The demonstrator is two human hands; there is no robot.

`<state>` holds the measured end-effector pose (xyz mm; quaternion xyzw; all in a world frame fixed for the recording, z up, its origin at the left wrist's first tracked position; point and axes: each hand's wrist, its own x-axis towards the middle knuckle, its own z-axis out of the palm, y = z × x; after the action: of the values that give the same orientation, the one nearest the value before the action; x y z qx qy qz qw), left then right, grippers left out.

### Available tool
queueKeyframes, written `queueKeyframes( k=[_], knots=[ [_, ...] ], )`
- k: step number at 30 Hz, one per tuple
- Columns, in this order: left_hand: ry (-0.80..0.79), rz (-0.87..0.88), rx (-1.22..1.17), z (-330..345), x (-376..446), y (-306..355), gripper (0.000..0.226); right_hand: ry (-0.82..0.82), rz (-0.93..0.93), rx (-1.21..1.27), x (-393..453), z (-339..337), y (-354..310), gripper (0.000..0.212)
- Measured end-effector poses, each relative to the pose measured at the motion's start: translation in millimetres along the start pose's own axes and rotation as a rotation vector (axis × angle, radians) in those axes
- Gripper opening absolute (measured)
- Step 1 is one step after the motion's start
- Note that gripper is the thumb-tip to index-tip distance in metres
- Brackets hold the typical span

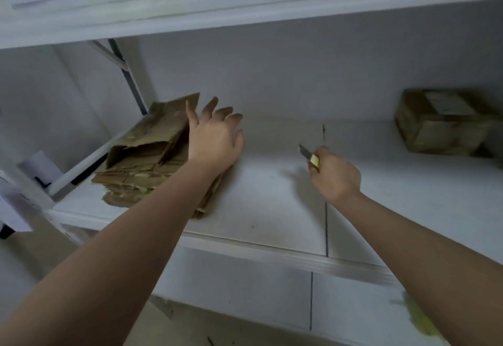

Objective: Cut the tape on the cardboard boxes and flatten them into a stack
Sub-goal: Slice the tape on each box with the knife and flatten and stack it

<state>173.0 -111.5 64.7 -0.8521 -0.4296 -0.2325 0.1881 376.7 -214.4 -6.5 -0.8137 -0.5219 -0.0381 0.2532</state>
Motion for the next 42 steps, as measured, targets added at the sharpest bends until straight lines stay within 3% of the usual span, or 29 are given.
queueKeyframes(
  k=[5,11,16,21,25,32,34,38,42],
  knots=[
    [-0.021,0.074,-0.042,21,24,115,0.040,0.039,-0.003,-0.024,9,-43,108,0.017],
    [-0.044,0.212,-0.191,44,41,274,0.039,-0.008,0.146,-0.046,16,-97,245,0.025],
    [-0.208,0.244,-0.188,59,53,357,0.043,-0.023,0.196,0.011,14,-114,323,0.025],
    [-0.311,0.304,-0.157,72,70,406,0.049,0.032,0.256,0.152,5,-123,355,0.021],
    [-0.318,0.362,-0.194,79,88,454,0.053,0.174,0.229,0.151,-1,-131,382,0.023],
    [-0.448,0.450,-0.487,87,119,541,0.089,0.091,0.315,0.139,-23,-158,428,0.029],
    [-0.542,0.441,-0.484,86,124,557,0.089,0.135,0.351,0.142,-28,-160,434,0.025],
    [-0.626,0.381,-0.644,95,119,571,0.076,0.417,0.470,0.101,-31,-168,441,0.034],
    [-0.596,0.296,-0.784,90,101,562,0.065,0.328,0.468,0.070,-27,-164,443,0.051]
  ],
)
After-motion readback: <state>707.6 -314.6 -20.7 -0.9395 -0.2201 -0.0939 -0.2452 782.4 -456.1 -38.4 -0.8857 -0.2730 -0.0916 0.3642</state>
